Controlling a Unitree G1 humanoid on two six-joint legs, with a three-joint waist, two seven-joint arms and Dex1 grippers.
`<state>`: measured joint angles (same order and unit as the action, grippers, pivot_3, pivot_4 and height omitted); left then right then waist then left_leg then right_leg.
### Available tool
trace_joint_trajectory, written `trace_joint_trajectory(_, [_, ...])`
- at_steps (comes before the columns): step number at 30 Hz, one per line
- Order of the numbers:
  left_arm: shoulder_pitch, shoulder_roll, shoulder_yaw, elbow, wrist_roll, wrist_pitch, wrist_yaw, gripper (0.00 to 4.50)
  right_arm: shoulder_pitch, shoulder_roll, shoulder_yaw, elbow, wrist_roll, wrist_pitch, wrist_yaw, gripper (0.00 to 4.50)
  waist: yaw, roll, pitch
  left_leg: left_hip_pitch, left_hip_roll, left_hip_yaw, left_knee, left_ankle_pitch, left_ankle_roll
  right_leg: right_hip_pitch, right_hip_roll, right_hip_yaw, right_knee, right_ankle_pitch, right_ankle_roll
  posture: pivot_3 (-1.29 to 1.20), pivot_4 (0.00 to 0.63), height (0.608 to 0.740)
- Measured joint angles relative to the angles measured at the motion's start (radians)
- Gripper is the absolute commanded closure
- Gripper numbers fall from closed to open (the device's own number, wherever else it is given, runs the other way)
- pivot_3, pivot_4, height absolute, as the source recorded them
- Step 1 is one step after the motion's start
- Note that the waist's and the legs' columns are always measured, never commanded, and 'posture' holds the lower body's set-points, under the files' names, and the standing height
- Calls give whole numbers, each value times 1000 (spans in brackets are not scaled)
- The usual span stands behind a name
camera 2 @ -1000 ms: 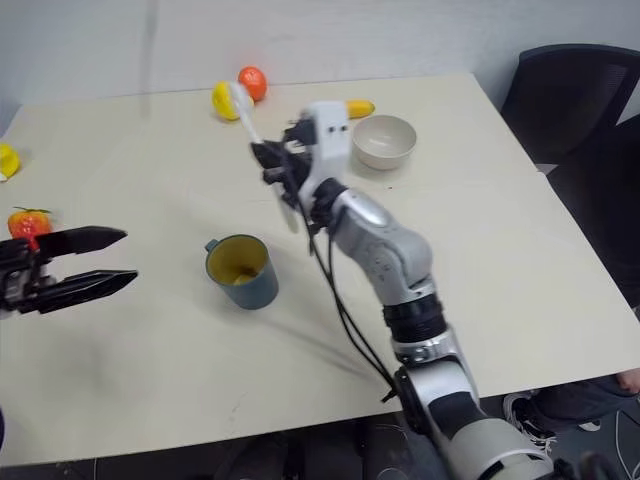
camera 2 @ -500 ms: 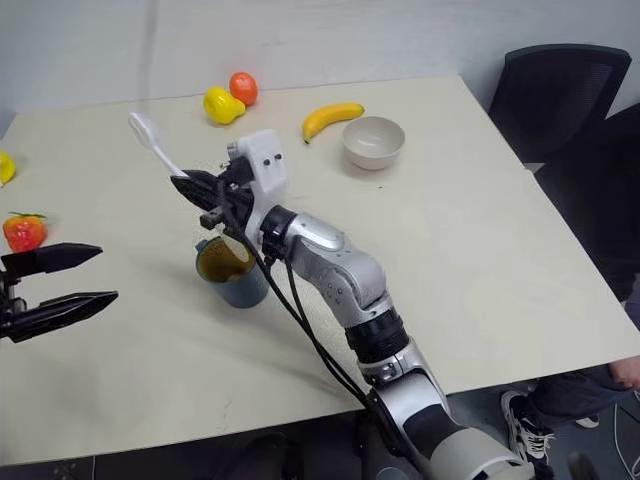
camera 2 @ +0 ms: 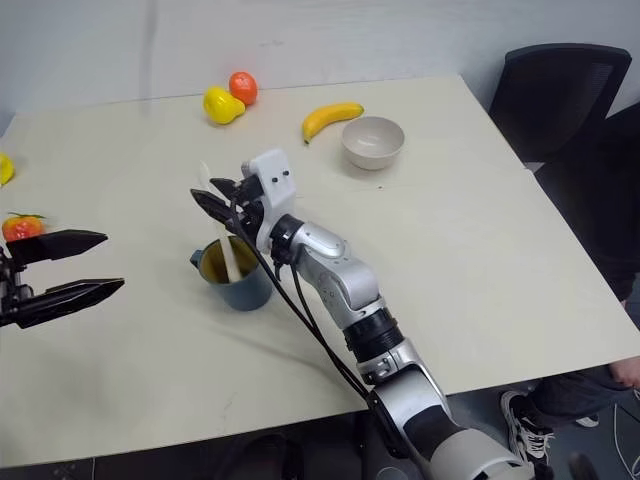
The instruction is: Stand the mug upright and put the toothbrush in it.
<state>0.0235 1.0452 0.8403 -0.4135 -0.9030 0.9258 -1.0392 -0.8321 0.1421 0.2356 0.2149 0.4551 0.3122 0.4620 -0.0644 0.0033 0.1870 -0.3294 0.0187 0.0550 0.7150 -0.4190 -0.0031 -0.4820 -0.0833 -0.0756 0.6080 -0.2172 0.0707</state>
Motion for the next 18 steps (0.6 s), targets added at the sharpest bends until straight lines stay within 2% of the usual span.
trace_joint_trajectory(4, [-28, 0, -48, 14, 1, -20, 0, 0, 62, -8, 5, -131, 8, 46, 8, 211, 3, 0, 0, -1, 0, -1, 0, 0, 0, 0, 0, 0, 0, 0, 0, 0, 150, 740])
trace_joint_trajectory(5, [-34, 0, -59, 20, 1, -24, 0, 0, 74, -13, 7, -152, 7, 57, 10, 35, 4, 0, 0, -1, 0, -1, 0, 0, 0, 0, 0, 0, 0, 0, 0, 0, 150, 740])
trace_joint_trajectory(8, [-48, -4, -84, 25, 1, -39, 0, 0, 79, -128, -3, -276, 28, 134, 64, 35, 8, 0, 0, -2, -1, -2, 1, 0, 1, 0, -1, -1, 0, 0, 0, 0, 150, 740])
trace_joint_trajectory(13, [-53, -4, -105, 34, 4, -62, -3, 0, 79, -519, -83, -462, 152, 306, 323, 35, 31, 0, 0, -4, -5, -4, 2, -2, 5, 0, -2, -3, -3, 0, 1, 0, 150, 740])
trace_joint_trajectory(16, [-39, 16, -102, 37, 4, -66, -42, 0, 129, -847, -132, -513, 235, 391, 589, 35, 40, 0, 1, -5, -5, -3, 1, -4, 8, 1, 1, -6, -7, 1, 1, 0, 150, 740])
trace_joint_trajectory(18, [-11, 37, -84, 37, 7, -68, -77, 0, 146, -981, -169, -511, 263, 425, 711, 35, 39, 0, 1, -5, -5, -1, 1, -5, 9, 1, 2, -5, -9, 1, 2, 0, 150, 740])
